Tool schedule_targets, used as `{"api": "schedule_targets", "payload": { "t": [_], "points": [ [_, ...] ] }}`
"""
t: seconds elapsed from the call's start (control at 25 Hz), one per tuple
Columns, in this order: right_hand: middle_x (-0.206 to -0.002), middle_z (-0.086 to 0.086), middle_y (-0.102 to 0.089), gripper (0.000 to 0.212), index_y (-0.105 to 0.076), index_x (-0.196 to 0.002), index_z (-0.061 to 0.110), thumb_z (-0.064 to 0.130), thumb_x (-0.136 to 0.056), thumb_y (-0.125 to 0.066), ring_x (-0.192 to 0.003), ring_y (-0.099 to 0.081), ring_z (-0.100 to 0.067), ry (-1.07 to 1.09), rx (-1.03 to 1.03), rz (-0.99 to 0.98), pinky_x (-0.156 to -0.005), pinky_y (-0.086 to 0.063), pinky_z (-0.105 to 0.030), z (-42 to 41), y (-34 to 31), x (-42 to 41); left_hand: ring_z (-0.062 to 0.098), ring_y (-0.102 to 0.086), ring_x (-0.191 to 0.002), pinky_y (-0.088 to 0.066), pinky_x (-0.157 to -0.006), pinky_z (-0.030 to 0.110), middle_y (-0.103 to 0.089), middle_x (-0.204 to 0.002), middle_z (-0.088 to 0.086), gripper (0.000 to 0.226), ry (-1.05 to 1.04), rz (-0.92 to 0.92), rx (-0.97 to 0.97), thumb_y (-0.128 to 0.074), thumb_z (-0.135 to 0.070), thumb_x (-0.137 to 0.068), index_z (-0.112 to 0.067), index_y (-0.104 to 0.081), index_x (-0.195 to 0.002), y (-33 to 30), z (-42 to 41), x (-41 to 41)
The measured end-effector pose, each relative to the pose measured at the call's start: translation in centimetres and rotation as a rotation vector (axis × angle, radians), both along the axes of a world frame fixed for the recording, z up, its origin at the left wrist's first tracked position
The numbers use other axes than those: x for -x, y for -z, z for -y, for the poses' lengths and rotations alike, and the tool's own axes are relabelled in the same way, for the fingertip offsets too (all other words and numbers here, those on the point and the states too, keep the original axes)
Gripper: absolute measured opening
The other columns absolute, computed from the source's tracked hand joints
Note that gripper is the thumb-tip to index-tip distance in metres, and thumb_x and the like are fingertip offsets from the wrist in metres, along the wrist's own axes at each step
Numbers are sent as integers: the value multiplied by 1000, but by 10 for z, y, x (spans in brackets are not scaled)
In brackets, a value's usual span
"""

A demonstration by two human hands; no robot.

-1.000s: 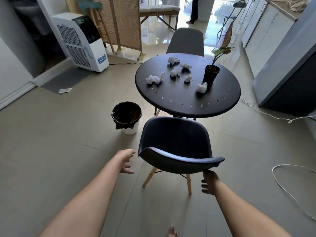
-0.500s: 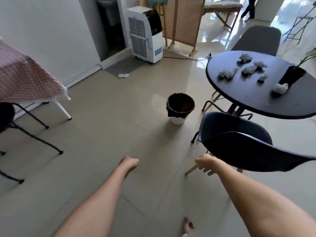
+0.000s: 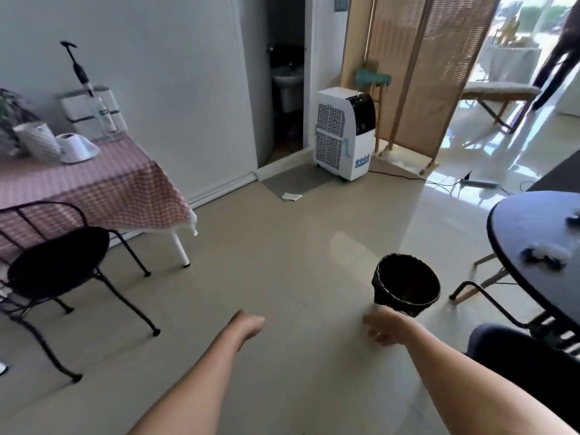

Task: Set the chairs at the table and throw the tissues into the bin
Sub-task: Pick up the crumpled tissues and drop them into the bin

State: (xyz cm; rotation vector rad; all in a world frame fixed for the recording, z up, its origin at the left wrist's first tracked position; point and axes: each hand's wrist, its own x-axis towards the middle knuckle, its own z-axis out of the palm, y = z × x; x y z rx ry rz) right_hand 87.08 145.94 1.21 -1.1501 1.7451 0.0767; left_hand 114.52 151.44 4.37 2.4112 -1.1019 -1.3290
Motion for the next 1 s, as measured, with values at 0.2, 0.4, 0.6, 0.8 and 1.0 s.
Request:
{"api": "schedule_targets", "payload": {
  "t": [0.2, 0.4, 0.6, 0.8, 1.0],
  "points": [
    [-62, -5, -43, 18, -38, -74, 15, 14, -91, -35, -45, -32, -15, 68, 63, 61, -49, -25, -20, 161, -31, 6, 30, -48, -132, -42, -103, 39, -47, -146, 13, 55, -71, -57, 79, -50, -24, -93, -6, -40, -144, -31, 168, -1],
    [-65, -10, -47, 7, -41, -74, 12, 13, -81, -41, -48, -36, -16, 184, 109, 71, -53, -27, -21, 281, -34, 25, 35, -45, -133, -42, -101, 48, -38, -151, 14, 63, -32, -111, 44, -50, -25, -93, -10, -28, -150, -46, 302, 21],
    [-67, -10, -48, 4, -39, -83, 12, 12, -85, -35, -47, -34, -15, 286, 126, 46, -54, -28, -19, 407, -23, 52, 27, -50, -97, -46, -87, 39, -50, -113, 10, 53, 96, -128, 33, -50, -24, -92, -8, -40, -141, -38, 465, 47],
    [-72, -7, -51, 10, -41, -98, 10, 14, -91, -35, -50, -41, -17, 376, 91, 58, -51, -34, -21, 522, -32, 89, 25, -48, -94, -46, -91, 41, -49, -109, 10, 47, 205, -132, -26, -50, -24, -92, -7, -46, -136, -42, 617, 85],
    [-76, -6, -54, 18, -43, -105, 8, 17, -92, -35, -55, -48, -17, 524, 81, 63, -50, -40, -23, 628, -31, 150, 25, -50, -94, -48, -82, 42, -55, -121, 11, 43, 402, -99, -61, -47, -26, -91, -7, -50, -131, -35, 764, 158]
  ]
}}
